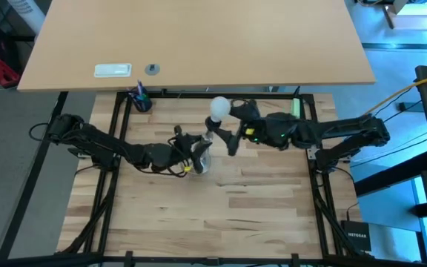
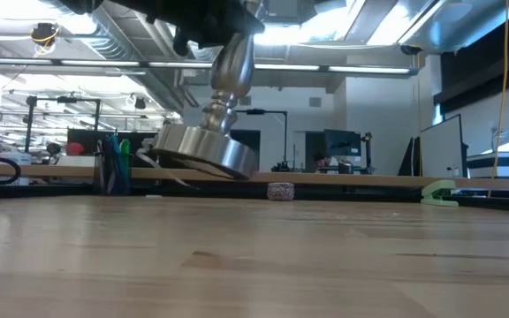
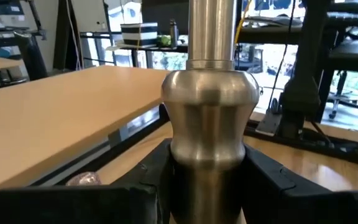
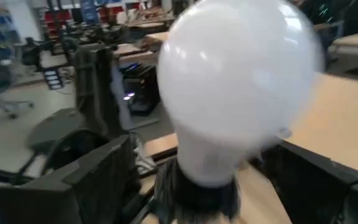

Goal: Screw lightbulb
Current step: Remove the lightbulb from the silver lamp

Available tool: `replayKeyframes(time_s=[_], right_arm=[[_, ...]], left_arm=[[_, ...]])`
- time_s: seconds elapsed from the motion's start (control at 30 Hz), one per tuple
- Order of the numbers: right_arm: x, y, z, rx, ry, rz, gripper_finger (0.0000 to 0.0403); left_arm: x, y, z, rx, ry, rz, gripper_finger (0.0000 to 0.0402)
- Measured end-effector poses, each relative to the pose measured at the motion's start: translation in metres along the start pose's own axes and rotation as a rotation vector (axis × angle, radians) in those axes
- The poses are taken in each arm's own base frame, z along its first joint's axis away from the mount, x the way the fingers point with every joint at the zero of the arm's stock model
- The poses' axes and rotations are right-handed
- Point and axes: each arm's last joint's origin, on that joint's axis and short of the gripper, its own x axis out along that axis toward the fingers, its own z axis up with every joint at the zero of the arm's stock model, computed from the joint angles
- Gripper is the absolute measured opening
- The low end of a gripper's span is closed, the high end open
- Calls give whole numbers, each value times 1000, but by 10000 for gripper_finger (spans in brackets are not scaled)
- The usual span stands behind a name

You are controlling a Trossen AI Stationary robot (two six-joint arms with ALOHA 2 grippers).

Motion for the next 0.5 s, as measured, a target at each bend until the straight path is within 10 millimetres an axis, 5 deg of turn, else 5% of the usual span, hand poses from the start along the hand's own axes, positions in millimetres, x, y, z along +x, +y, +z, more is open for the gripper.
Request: replayKeyframes(time_s=[0.27, 0.5], right_arm=[[27, -4, -5, -17, -102, -128, 294], [25, -1, -4, -16, -92, 0, 162]], left_arm=[[-1, -1, 0, -2, 3, 7, 120], [-2, -3, 0, -3, -1, -9, 120]])
